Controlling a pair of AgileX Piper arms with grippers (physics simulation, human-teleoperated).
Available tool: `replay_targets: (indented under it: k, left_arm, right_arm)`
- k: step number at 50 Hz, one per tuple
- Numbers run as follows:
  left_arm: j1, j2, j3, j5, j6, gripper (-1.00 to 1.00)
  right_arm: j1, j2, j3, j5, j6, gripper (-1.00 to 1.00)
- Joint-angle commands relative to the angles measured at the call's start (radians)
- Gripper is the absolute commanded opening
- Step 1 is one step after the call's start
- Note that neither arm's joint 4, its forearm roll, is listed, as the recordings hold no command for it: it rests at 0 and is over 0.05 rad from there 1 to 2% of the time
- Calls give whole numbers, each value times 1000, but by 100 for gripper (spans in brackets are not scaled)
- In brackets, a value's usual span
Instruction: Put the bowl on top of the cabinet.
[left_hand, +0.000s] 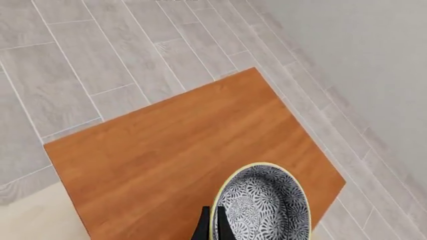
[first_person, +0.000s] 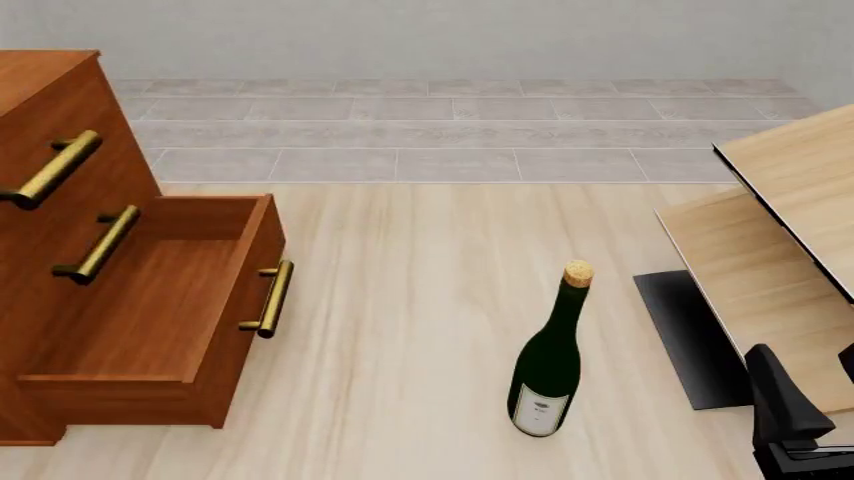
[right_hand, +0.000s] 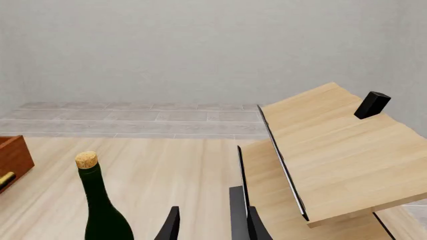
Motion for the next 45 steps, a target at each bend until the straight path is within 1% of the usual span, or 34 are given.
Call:
replay_targets:
  k: [1, 22, 25, 26, 28, 29, 30, 31, 33, 37, 45]
  left_arm:
    - [11, 8, 4, -17, 20, -100]
    - [41, 18, 2, -25, 40, -100]
    - [44, 16, 7, -25, 32, -100]
    - [46, 14, 18, -29, -12, -100]
    - [34, -1, 17, -48, -1, -100]
    - [64, 6, 4, -29, 15, -100]
    - [31, 3, 7, -31, -2, 100]
    - [56, -9, -2, -28, 17, 100]
    - [46, -10, -3, -23, 12, 100]
    - [56, -28, -2, -23, 12, 100]
    - [46, -59, -35, -3, 6, 100]
  right_arm:
    - [0, 0, 0, 0, 0, 100]
    - [0, 0, 0, 0, 0, 100]
    - [0, 0, 0, 0, 0, 100]
    - [0, 0, 0, 0, 0, 100]
    - [0, 0, 0, 0, 0, 100]
    - [0, 0, 0, 0, 0, 100]
    - [0, 0, 0, 0, 0, 100]
    - [0, 0, 0, 0, 0, 100]
    - [0, 0, 0, 0, 0, 100]
    - [0, 0, 0, 0, 0, 100]
    - [0, 0, 0, 0, 0, 100]
